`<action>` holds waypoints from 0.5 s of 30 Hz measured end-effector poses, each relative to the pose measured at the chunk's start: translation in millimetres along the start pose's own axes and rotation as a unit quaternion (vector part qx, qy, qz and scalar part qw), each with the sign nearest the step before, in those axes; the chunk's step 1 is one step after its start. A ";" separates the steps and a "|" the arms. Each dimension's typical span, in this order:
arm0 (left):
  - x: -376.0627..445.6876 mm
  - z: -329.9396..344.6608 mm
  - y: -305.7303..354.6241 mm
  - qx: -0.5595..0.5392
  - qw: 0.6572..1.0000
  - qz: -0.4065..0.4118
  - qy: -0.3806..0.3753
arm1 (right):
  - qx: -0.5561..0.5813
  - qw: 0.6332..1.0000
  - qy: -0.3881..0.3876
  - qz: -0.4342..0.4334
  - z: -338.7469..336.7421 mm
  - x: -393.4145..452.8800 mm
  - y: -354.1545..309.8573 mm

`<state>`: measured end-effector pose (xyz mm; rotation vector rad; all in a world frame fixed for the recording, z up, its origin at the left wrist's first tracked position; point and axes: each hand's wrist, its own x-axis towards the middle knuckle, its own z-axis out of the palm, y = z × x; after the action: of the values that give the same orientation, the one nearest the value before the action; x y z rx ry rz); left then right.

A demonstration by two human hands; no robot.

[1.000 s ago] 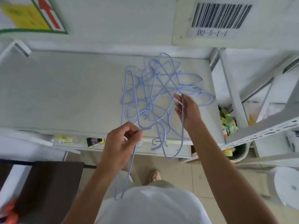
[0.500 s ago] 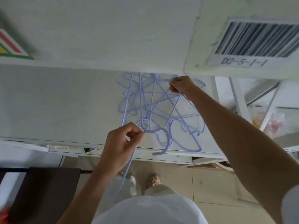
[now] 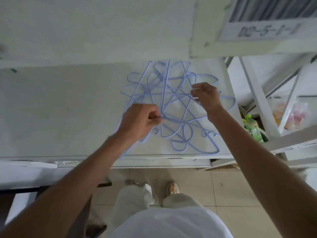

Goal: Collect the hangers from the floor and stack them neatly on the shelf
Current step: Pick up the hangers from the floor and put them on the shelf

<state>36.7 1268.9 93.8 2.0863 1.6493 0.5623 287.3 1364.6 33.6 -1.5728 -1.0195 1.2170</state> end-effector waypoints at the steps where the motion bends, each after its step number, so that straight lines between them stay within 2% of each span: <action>1: 13.2 1.2 1.1 0.044 0.999 0.013 -0.011 | 0.032 0.999 -0.015 0.007 -8.0 -7.4 2.0; 4: 48.2 9.6 2.0 0.160 0.983 0.066 -0.058 | 0.046 0.998 -0.044 -0.003 -23.6 -28.7 1.0; 9: 81.5 25.4 9.9 0.237 0.952 0.135 -0.142 | 0.041 0.998 -0.054 -0.002 -25.7 -48.4 18.2; 12: 85.9 36.4 7.2 0.267 0.937 0.142 -0.173 | 0.025 0.999 -0.038 -0.017 -18.4 -59.7 31.7; 15: 82.3 45.4 0.0 0.266 0.939 0.121 -0.180 | -0.029 0.999 -0.013 -0.038 -14.6 -70.4 38.9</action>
<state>79.4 1345.7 60.5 2.5991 1.4419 -0.2330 292.1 1284.8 16.8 -1.5516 -1.1299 1.1678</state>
